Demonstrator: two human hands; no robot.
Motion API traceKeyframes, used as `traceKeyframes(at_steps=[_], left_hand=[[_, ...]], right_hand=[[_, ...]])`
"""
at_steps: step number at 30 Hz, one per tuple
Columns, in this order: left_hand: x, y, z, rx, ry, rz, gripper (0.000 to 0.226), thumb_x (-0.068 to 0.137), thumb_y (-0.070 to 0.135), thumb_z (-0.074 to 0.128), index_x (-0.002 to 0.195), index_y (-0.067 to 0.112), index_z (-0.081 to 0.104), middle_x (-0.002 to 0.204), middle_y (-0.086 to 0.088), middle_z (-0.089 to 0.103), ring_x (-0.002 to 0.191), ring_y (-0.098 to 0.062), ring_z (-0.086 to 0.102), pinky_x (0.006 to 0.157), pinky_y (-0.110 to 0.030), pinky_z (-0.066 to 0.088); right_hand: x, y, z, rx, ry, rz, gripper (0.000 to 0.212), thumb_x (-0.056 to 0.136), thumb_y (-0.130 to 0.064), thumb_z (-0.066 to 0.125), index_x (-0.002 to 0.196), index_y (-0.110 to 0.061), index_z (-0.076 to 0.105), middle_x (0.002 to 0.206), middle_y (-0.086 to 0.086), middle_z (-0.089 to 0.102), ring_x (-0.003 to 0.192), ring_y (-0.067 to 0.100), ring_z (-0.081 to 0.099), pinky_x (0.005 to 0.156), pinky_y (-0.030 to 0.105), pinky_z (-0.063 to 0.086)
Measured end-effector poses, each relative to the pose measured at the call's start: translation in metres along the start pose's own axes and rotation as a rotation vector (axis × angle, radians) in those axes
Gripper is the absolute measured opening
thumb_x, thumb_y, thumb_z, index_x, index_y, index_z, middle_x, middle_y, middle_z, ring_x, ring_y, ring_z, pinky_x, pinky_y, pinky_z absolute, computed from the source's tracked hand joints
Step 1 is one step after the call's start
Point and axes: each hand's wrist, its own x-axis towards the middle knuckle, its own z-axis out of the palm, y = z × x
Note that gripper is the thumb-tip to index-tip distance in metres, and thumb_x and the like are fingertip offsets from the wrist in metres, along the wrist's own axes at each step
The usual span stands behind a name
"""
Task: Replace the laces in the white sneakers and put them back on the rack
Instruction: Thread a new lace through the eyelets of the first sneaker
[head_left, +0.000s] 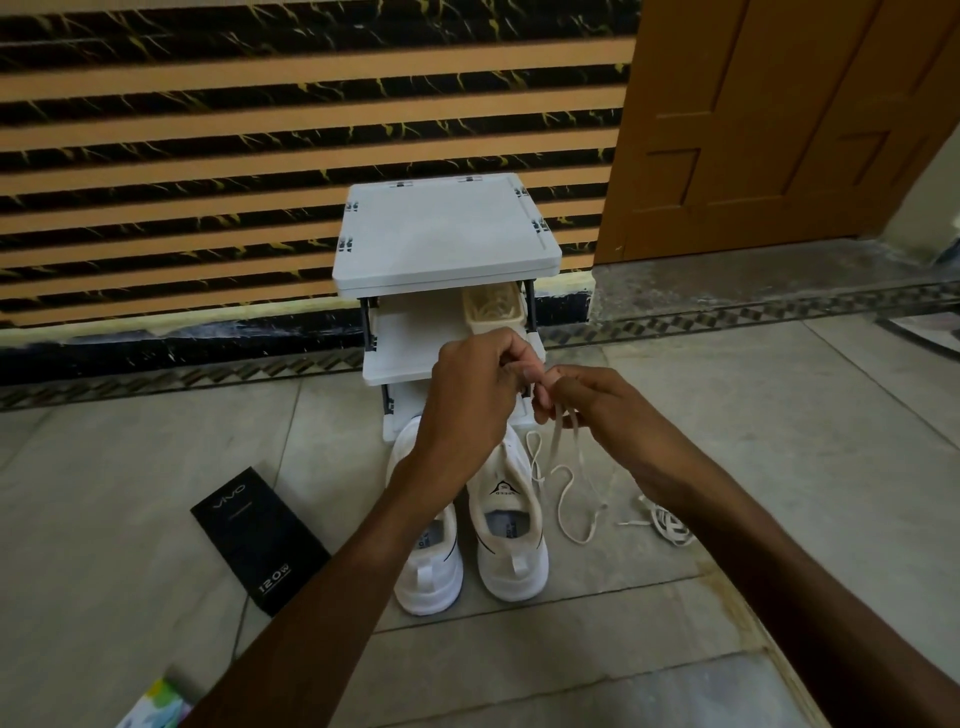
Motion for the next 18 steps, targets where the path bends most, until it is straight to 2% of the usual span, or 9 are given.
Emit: traceKeyframes(at_steps=[4, 7, 9, 11, 14, 15, 18], left_hand=[[0.008, -0.018, -0.009, 0.08, 0.166, 0.041, 0.014, 0.09, 0.01, 0.064, 0.083, 0.021, 0.068, 0.08, 0.011, 0.064, 0.075, -0.003, 0.06, 0.07, -0.014, 0.048], [0.019, -0.047, -0.018, 0.22, 0.293, 0.032, 0.012, 0.09, 0.007, 0.063, 0.085, 0.015, 0.069, 0.081, 0.01, 0.062, 0.073, -0.002, 0.057, 0.061, -0.009, 0.041], [0.026, -0.076, -0.025, 0.315, 0.344, -0.018, 0.011, 0.089, 0.003, 0.062, 0.089, 0.011, 0.07, 0.085, 0.002, 0.067, 0.077, -0.007, 0.061, 0.062, -0.011, 0.043], [0.03, -0.107, -0.033, 0.38, 0.37, -0.122, 0.012, 0.089, 0.001, 0.063, 0.092, 0.01, 0.07, 0.091, -0.005, 0.071, 0.084, -0.015, 0.067, 0.069, -0.019, 0.051], [0.025, -0.138, -0.041, 0.475, 0.37, -0.376, 0.014, 0.091, 0.003, 0.06, 0.097, 0.01, 0.071, 0.099, -0.007, 0.071, 0.09, -0.021, 0.067, 0.07, -0.026, 0.046], [0.022, -0.144, -0.04, 0.514, 0.347, -0.43, 0.014, 0.093, 0.005, 0.059, 0.099, 0.008, 0.071, 0.1, -0.009, 0.07, 0.091, -0.023, 0.066, 0.069, -0.027, 0.044], [0.011, -0.153, -0.034, 0.544, 0.291, -0.492, 0.014, 0.095, 0.011, 0.057, 0.097, 0.007, 0.07, 0.097, -0.013, 0.068, 0.09, -0.027, 0.065, 0.068, -0.03, 0.043]], right_hand=[[0.0, -0.003, 0.005, -0.128, 0.043, -0.014, 0.036, 0.099, -0.02, 0.042, 0.07, -0.015, 0.061, 0.071, -0.005, 0.058, 0.066, 0.01, 0.049, 0.064, 0.029, 0.037], [-0.004, -0.003, 0.006, -0.161, 0.008, -0.023, 0.037, 0.1, -0.022, 0.041, 0.068, -0.017, 0.059, 0.06, -0.015, 0.056, 0.056, 0.0, 0.045, 0.057, 0.021, 0.034], [-0.01, -0.005, 0.007, -0.162, -0.009, -0.037, 0.035, 0.098, -0.02, 0.042, 0.067, -0.016, 0.058, 0.06, -0.013, 0.056, 0.057, 0.002, 0.046, 0.06, 0.023, 0.036], [-0.019, -0.014, 0.007, -0.148, -0.015, -0.072, 0.034, 0.096, -0.018, 0.042, 0.066, -0.013, 0.058, 0.065, -0.007, 0.058, 0.063, 0.006, 0.05, 0.065, 0.024, 0.039], [-0.033, -0.036, 0.005, -0.11, -0.038, -0.156, 0.035, 0.097, -0.014, 0.041, 0.067, -0.009, 0.057, 0.066, -0.005, 0.057, 0.064, 0.002, 0.052, 0.064, 0.012, 0.038], [-0.036, -0.043, 0.005, -0.099, -0.054, -0.182, 0.036, 0.098, -0.016, 0.041, 0.066, -0.01, 0.057, 0.067, -0.002, 0.058, 0.067, 0.007, 0.055, 0.068, 0.015, 0.041], [-0.039, -0.053, 0.012, -0.109, -0.101, -0.219, 0.038, 0.098, -0.027, 0.042, 0.063, -0.02, 0.056, 0.073, 0.006, 0.061, 0.077, 0.031, 0.058, 0.076, 0.043, 0.048]])
